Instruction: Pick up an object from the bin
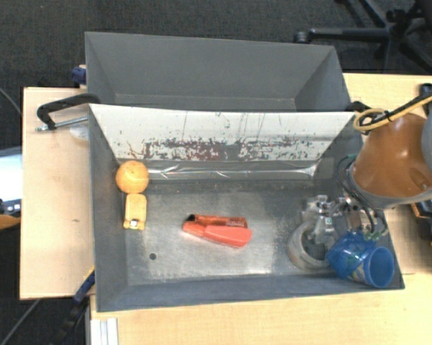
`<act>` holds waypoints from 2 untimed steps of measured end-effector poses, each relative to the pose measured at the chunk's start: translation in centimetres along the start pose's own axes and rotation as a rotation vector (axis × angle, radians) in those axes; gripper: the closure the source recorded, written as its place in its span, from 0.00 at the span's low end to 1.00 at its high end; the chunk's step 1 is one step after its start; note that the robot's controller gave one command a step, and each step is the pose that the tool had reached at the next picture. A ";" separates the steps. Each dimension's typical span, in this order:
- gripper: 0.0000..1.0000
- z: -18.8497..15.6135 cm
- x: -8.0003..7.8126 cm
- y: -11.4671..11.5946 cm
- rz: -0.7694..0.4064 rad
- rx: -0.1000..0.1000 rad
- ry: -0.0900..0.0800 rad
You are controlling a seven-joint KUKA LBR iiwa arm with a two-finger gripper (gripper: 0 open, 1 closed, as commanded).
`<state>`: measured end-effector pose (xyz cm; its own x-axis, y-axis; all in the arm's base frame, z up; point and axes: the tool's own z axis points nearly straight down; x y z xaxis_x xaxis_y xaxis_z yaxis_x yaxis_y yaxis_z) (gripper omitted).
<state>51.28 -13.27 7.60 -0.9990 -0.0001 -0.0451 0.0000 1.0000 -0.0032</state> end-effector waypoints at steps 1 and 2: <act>1.00 0.2 0.1 -0.3 -0.015 -0.002 -0.003; 1.00 0.4 0.2 -0.8 -0.032 -0.006 -0.004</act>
Offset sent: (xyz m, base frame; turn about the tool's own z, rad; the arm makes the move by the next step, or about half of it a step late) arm -0.0045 -0.0124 -0.0060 -0.0334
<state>51.10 -14.04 7.17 -0.9983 -0.0319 -0.0494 -0.0320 0.9995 0.0009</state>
